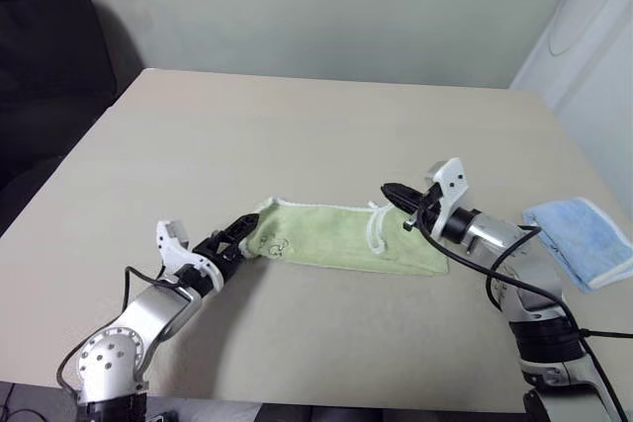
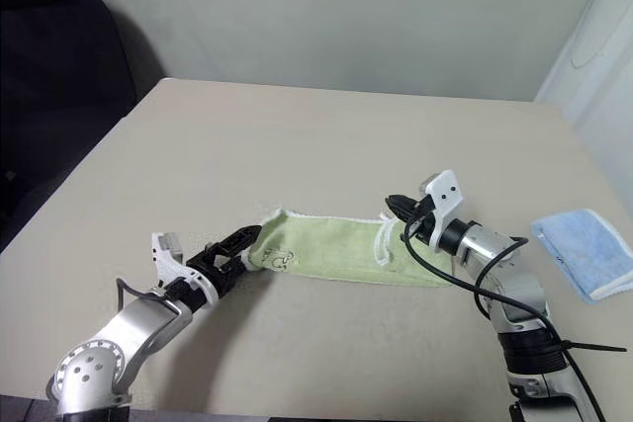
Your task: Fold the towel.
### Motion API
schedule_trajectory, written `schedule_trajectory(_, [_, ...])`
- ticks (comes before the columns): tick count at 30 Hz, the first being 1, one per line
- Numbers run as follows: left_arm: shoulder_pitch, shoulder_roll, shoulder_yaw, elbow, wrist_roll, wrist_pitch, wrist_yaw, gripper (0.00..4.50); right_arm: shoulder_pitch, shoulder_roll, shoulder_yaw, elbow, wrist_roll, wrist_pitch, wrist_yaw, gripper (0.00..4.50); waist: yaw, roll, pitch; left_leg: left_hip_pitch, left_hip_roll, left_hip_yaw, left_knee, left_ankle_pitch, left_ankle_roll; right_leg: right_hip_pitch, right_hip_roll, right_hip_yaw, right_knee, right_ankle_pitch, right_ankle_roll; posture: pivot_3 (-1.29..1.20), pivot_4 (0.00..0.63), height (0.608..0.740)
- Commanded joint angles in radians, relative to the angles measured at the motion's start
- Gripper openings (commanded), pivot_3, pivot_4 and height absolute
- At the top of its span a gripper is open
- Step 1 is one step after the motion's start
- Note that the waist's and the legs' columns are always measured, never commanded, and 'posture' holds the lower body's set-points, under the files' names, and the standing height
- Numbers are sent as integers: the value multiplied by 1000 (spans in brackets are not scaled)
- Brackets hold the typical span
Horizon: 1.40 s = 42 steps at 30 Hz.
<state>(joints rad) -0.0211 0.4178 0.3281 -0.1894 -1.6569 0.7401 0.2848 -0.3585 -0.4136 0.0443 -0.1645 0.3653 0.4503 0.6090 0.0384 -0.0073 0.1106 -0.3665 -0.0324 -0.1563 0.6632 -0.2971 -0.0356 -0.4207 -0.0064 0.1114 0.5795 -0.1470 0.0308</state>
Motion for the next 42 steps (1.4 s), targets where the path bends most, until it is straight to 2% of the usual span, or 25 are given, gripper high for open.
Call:
schedule_trajectory(1, [-9, 7, -15, 56, 56, 28, -25, 3887, -6, 4, -30, -43, -2, -21, -17, 331, 0, 0, 0, 0, 0, 0, 0, 0, 0, 0, 0, 0, 0, 0, 0, 0, 150, 740])
schedule_trajectory(11, [4, 24, -3, 61, 133, 93, -119, 212, 16, 13, -36, -72, 1, -19, -36, 331, -4, 0, 0, 1, 1, 0, -1, -2, -2, -1, 1, 0, 0, -1, -1, 0, 150, 740])
schedule_trajectory(12, [3, 23, -3, 60, 139, 96, -127, 23, 17, 14, -35, -74, 1, -19, -36, 331, -4, 0, 0, 1, 1, 0, -1, -2, -2, -1, 1, 0, 0, -1, -1, 0, 150, 740])
schedule_trajectory(20, [-60, 45, 35, 53, 192, 85, -243, 23, 16, 18, -44, -75, -3, -18, -44, 331, -3, -4, 2, 0, 2, -1, -1, -2, -2, -2, 1, 1, 0, -2, 1, 0, 150, 740])
schedule_trajectory(26, [-188, 127, 88, 15, 197, 82, -318, 23, 26, 18, -47, -75, -6, -19, -51, 331, -3, -11, 3, -1, 2, -1, -1, -2, -3, -3, 2, 0, 0, -1, -2, 0, 150, 740])
schedule_trajectory(34, [-337, 206, 8, -33, 216, 162, -389, 23, 26, 23, -53, -69, -14, -22, -67, 331, -4, -12, 3, -1, 1, 0, -1, 1, -7, -3, 1, 1, -1, 0, -3, 0, 150, 740])
schedule_trajectory(38, [-383, 240, -78, -59, 306, 191, -456, 23, 34, 26, -55, -76, -11, -22, -73, 331, -4, -12, 3, -1, 1, -1, -1, 1, -6, -3, 1, 0, -1, 0, -3, 0, 150, 740])
schedule_trajectory(42, [-452, 229, -149, -62, 373, 201, -518, 23, 39, 29, -56, -73, -14, -26, -81, 331, -3, -12, 4, -2, 1, -1, -1, -1, -2, -3, 1, 0, -1, 0, -3, 0, 150, 740])
